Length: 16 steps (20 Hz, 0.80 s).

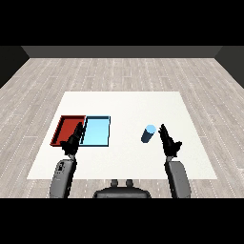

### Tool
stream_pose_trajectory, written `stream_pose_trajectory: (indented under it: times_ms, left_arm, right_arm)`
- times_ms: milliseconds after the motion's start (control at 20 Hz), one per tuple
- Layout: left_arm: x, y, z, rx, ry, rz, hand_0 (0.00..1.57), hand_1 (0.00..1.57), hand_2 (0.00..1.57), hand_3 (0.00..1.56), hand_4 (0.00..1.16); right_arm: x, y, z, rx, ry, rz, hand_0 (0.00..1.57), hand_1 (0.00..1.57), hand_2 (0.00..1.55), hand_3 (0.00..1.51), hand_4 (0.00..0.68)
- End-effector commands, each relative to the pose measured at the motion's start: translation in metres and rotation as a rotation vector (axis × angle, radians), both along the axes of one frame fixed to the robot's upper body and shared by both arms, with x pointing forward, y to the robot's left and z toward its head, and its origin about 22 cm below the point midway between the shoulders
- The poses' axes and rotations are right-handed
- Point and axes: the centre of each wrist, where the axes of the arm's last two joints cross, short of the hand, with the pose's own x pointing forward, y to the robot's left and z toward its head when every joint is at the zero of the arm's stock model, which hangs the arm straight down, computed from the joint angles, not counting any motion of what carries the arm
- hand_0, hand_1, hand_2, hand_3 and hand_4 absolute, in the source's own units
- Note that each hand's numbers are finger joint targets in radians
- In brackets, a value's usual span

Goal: Pick the blue can and put it in the blue box

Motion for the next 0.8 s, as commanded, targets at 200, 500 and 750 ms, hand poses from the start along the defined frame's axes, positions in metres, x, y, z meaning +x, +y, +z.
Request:
stream_pose_trajectory:
  times_ms: [200, 500, 750]
  left_arm:
    - [-0.006, -0.006, -0.019, 0.008, 0.075, 0.007, 0.0, 0.0, 0.0, 0.0, 0.0]
    - [-0.011, -0.01, -0.009, -0.168, -0.357, -0.005, 0.0, 0.0, 0.0, 0.0, 0.0]
    - [-0.031, -0.015, -0.026, -0.201, -0.374, -0.019, 0.0, 0.0, 0.0, 0.0, 0.0]
  right_arm:
    - [0.031, -0.075, 0.014, -0.056, -0.004, -0.018, 0.0, 0.0, 0.0, 0.0, 0.0]
    - [0.032, -0.076, 0.025, 0.167, -0.306, 0.102, 0.0, 0.0, 0.0, 0.0, 0.0]
    - [0.039, -0.096, 0.011, 0.158, -0.3, 0.129, 0.0, 0.0, 0.0, 0.0, 0.0]
